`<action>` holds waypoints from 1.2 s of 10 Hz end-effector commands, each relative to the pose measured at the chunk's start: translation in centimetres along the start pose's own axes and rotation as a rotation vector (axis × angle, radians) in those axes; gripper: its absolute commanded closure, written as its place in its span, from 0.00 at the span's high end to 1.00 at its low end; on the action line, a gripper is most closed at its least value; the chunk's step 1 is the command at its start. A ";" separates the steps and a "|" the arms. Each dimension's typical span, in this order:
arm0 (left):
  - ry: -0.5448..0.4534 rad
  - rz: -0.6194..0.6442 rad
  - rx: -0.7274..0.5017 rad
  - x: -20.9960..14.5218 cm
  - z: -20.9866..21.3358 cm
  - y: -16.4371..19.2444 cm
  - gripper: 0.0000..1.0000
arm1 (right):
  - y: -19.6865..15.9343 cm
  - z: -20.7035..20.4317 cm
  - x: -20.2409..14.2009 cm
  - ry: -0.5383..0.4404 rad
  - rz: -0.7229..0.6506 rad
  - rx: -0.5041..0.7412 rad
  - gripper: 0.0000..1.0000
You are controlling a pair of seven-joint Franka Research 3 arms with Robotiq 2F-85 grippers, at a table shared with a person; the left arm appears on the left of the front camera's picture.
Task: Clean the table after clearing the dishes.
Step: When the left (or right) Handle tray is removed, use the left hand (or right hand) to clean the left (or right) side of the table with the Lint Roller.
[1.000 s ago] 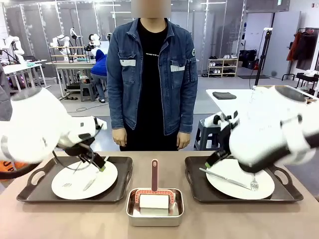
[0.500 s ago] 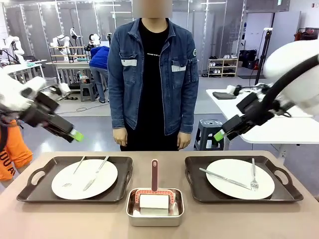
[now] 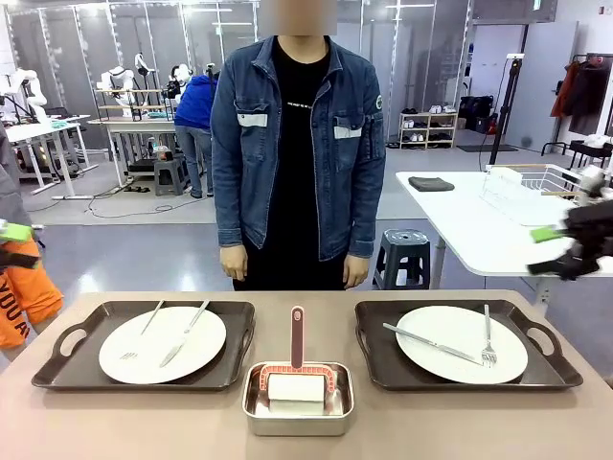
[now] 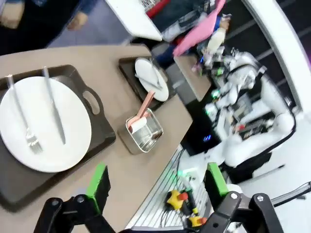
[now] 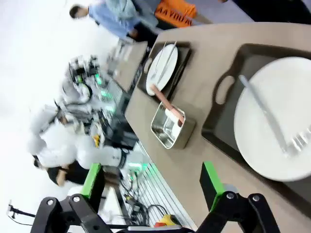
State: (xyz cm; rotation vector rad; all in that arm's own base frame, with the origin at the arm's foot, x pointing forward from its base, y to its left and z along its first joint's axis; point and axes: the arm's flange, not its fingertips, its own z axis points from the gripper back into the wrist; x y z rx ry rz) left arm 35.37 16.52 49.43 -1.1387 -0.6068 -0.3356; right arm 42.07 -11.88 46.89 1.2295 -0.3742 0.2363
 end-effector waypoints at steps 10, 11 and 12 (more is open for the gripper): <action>-0.317 0.235 0.086 -9.1 13.9 3.0 1.00 | -6.6 14.9 -9.0 -0.301 -0.186 -0.055 1.00; -0.317 0.235 0.086 -9.1 13.9 3.0 1.00 | -6.6 14.9 -9.0 -0.301 -0.186 -0.055 1.00; -0.317 0.235 0.086 -9.1 13.9 3.0 1.00 | -6.6 14.9 -9.0 -0.301 -0.186 -0.055 1.00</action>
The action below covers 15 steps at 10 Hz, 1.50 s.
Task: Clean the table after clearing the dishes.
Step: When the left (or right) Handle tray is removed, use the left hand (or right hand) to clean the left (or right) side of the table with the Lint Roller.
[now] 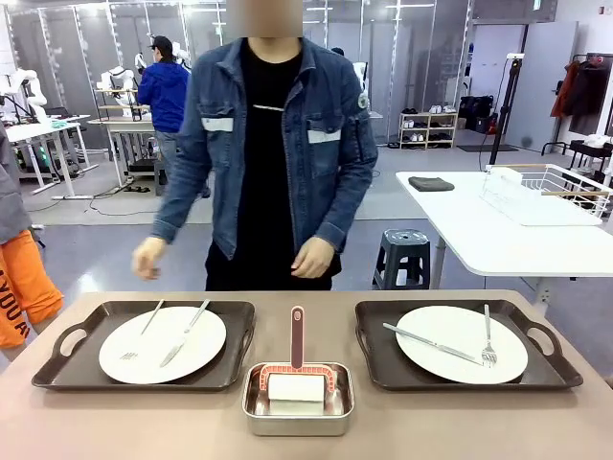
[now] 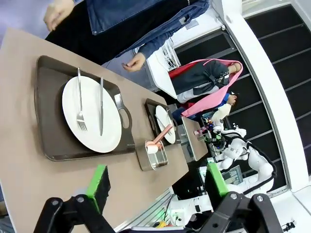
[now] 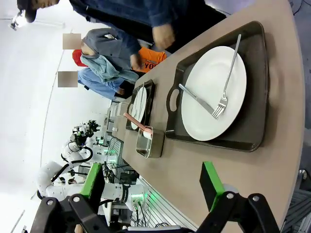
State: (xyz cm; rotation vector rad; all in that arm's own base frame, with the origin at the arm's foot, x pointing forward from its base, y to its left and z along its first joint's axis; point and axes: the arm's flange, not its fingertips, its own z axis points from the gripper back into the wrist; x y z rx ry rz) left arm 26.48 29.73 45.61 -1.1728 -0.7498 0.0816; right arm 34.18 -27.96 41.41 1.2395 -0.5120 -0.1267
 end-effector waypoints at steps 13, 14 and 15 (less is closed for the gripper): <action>0.005 -0.004 -0.004 -0.3 0.5 -0.1 1.00 | 0.4 0.1 0.0 -0.002 0.008 0.002 1.00; 0.005 -0.004 -0.004 -0.3 0.5 -0.1 1.00 | 0.4 0.1 0.0 -0.002 0.008 0.002 1.00; 0.005 -0.004 -0.004 -0.3 0.5 -0.1 1.00 | 0.4 0.1 0.0 -0.002 0.008 0.002 1.00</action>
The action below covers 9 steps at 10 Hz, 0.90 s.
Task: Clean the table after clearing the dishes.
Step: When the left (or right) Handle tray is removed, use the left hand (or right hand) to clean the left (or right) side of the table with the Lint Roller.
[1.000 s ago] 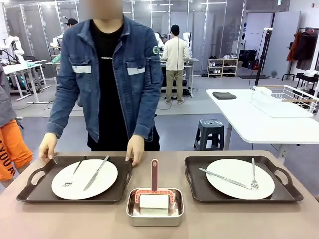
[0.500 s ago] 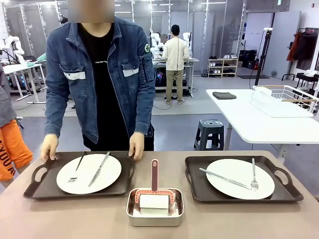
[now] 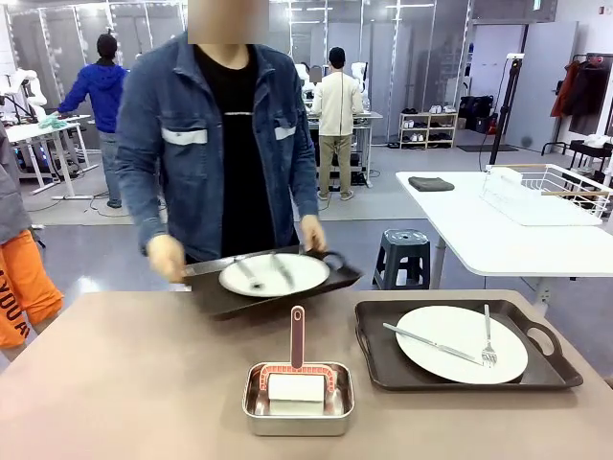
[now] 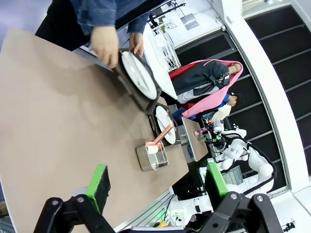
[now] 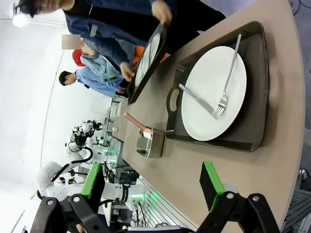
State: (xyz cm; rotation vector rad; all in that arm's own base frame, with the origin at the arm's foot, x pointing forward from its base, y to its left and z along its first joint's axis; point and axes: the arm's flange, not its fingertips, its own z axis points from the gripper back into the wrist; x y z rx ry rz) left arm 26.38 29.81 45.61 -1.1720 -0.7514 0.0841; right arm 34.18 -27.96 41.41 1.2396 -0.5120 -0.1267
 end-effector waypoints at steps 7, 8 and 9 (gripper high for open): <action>0.254 -0.281 0.085 6.5 -7.2 -7.4 1.00 | 0.4 0.1 0.0 -0.002 0.008 0.002 1.00; 0.372 -0.380 0.054 7.9 -11.7 -10.4 1.00 | 0.4 0.1 0.0 -0.002 0.008 0.002 1.00; 0.512 -0.504 0.071 9.3 -17.7 -13.8 1.00 | 0.4 0.1 0.0 -0.002 0.008 0.002 1.00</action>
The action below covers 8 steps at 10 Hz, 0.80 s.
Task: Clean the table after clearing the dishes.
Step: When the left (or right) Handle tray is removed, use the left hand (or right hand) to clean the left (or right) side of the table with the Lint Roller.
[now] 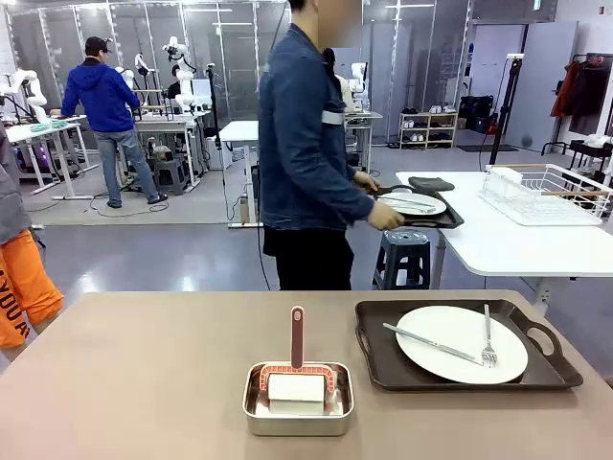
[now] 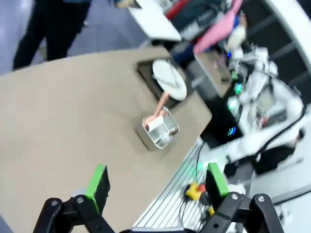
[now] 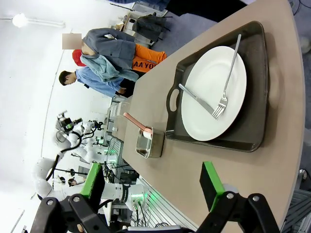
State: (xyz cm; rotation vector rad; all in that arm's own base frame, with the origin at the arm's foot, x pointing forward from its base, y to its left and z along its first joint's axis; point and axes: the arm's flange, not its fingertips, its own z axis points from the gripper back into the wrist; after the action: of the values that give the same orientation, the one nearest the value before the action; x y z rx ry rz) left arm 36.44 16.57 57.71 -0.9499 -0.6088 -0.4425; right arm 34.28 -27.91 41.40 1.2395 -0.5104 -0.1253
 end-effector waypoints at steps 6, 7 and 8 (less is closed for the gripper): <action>0.708 -0.546 0.141 10.3 -24.4 -8.1 1.00 | 0.4 0.2 -0.1 -0.004 0.008 0.002 1.00; 0.733 -0.567 0.126 9.9 -26.8 -8.4 1.00 | 0.4 0.2 -0.1 -0.004 0.008 0.002 1.00; 0.694 -0.590 0.144 9.7 -26.9 -8.6 1.00 | 0.4 0.2 -0.1 -0.004 0.008 0.002 1.00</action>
State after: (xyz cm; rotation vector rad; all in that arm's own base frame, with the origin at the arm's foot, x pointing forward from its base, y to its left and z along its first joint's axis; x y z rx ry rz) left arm 46.38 -12.71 57.21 -0.4349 -0.2096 -1.1756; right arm 34.21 -27.98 41.42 1.2389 -0.5118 -0.1269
